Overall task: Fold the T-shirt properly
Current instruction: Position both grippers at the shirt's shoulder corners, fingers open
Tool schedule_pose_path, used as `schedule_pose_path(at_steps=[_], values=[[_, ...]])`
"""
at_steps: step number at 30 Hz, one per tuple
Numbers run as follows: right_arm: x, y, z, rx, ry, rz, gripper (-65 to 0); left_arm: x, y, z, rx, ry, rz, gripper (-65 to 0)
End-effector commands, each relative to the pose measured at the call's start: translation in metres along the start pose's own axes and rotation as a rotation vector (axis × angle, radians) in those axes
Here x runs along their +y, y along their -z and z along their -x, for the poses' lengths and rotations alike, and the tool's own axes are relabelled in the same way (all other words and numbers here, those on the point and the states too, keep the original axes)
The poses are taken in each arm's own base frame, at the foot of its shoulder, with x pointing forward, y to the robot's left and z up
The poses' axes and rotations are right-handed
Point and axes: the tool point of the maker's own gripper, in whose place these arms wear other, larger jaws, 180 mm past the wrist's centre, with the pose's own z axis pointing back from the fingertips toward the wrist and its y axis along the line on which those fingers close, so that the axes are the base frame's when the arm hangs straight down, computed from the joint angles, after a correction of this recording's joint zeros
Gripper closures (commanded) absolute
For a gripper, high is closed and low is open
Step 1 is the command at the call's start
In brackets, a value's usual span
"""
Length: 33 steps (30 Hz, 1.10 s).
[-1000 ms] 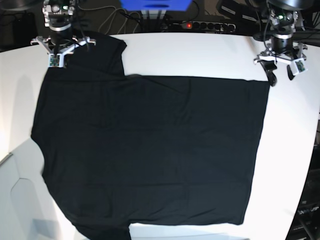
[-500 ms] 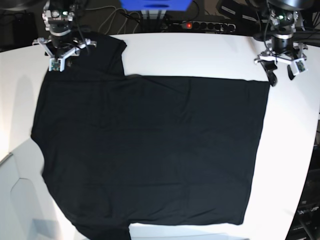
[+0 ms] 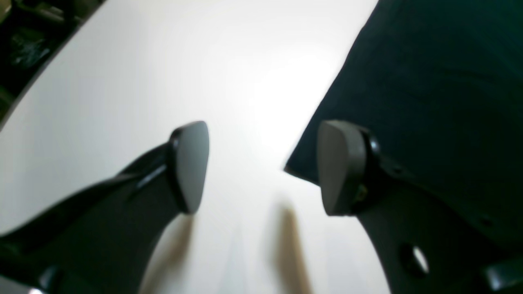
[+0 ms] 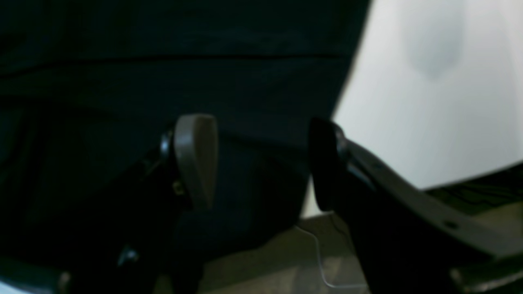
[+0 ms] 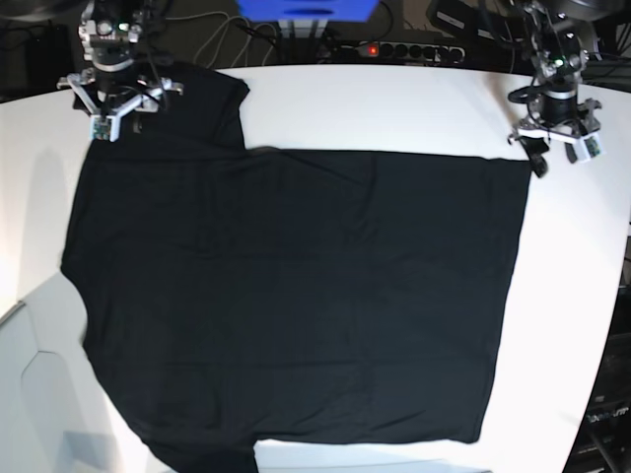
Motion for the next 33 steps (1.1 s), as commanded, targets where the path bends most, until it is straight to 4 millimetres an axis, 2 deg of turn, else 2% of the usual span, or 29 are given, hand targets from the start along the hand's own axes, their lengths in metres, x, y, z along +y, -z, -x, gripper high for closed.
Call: schedule_pose_path(at_steps=[1,7,13,17,22,25,29,33], values=[[-0.001,-0.003,-0.008,-0.034,-0.009,-0.002,-35.9,-0.002,0.003,-0.017,-0.055,0.007,0.020,-40.4],[-0.004,-0.003,-0.008,-0.033,-0.012,0.005,-35.9,0.001,0.019,-0.002,-0.019,-0.029,0.013,-40.4],[-0.004,-0.003,-0.008,-0.033,-0.012,0.005,-35.9,0.006,0.025,0.019,0.031,-0.055,0.001,-40.2],[-0.004,-0.003,-0.008,-0.033,-0.012,0.005,-35.9,-0.008,0.029,0.035,0.074,-0.048,0.038,-40.0],[-0.004,-0.003,-0.008,-0.033,-0.012,0.005,-35.9,-0.012,0.029,0.036,0.077,-0.049,0.046,-39.7],[-0.004,-0.003,-0.008,-0.035,-0.012,0.005,-35.9,-0.011,0.029,0.037,0.079,-0.048,0.045,-34.8],[-0.004,-0.003,-0.008,-0.035,-0.013,0.005,-35.9,-0.006,0.030,0.048,0.108,-0.060,0.033,-23.6],[-0.014,-0.003,-0.008,-0.035,-0.008,0.034,-36.0,-0.006,0.034,0.049,0.109,-0.066,0.030,-19.5]])
